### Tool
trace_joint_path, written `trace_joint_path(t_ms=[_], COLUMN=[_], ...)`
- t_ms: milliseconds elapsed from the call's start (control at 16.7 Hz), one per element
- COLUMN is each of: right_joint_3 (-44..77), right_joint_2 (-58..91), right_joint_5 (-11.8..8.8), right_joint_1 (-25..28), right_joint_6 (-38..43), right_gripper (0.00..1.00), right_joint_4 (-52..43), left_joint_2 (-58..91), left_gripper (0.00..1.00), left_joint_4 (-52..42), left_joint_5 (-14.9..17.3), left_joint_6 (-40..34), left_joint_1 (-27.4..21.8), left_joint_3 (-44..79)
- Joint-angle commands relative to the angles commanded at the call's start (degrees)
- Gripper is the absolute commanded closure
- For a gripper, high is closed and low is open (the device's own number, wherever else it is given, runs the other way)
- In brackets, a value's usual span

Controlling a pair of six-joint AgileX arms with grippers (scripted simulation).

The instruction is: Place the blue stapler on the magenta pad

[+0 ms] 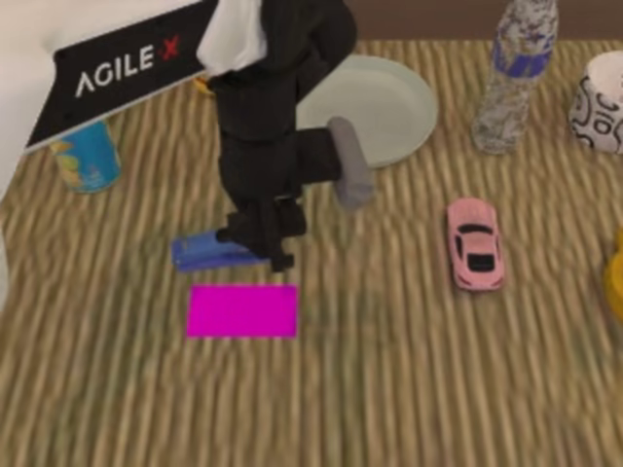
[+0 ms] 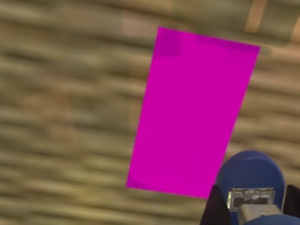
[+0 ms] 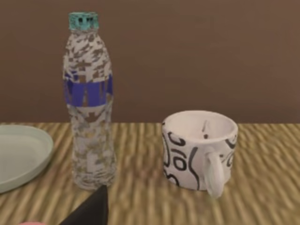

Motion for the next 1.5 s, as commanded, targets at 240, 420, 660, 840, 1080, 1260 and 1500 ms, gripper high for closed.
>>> trace_joint_path(t_ms=[240, 420, 660, 840, 1080, 1260, 1500], right_joint_3=[0.00, 0.00, 0.00, 0.00, 0.00, 0.00, 0.00], right_joint_2=[0.00, 0.00, 0.00, 0.00, 0.00, 0.00, 0.00], right_joint_5=[0.00, 0.00, 0.00, 0.00, 0.00, 0.00, 0.00], right_joint_1=[0.00, 0.00, 0.00, 0.00, 0.00, 0.00, 0.00], right_joint_6=[0.00, 0.00, 0.00, 0.00, 0.00, 0.00, 0.00], right_gripper=[0.00, 0.00, 0.00, 0.00, 0.00, 0.00, 0.00], right_joint_4=[0.00, 0.00, 0.00, 0.00, 0.00, 0.00, 0.00], left_joint_2=[0.95, 0.97, 0.74, 1.24, 2.40, 2.99, 3.00], left_gripper=[1.00, 1.00, 1.00, 1.00, 1.00, 1.00, 1.00], left_joint_4=[0.26, 0.29, 1.26, 7.05, 18.34, 21.84, 21.90], left_joint_5=[-0.11, -0.12, -0.17, -0.17, -0.12, -0.12, -0.12], left_joint_6=[7.51, 7.87, 8.00, 8.55, 9.68, 10.29, 10.31], left_joint_1=[-1.58, -1.65, -1.24, -0.59, 0.43, 0.75, 0.76], left_joint_3=[2.87, 3.00, 1.89, -3.50, -13.15, -16.54, -16.59])
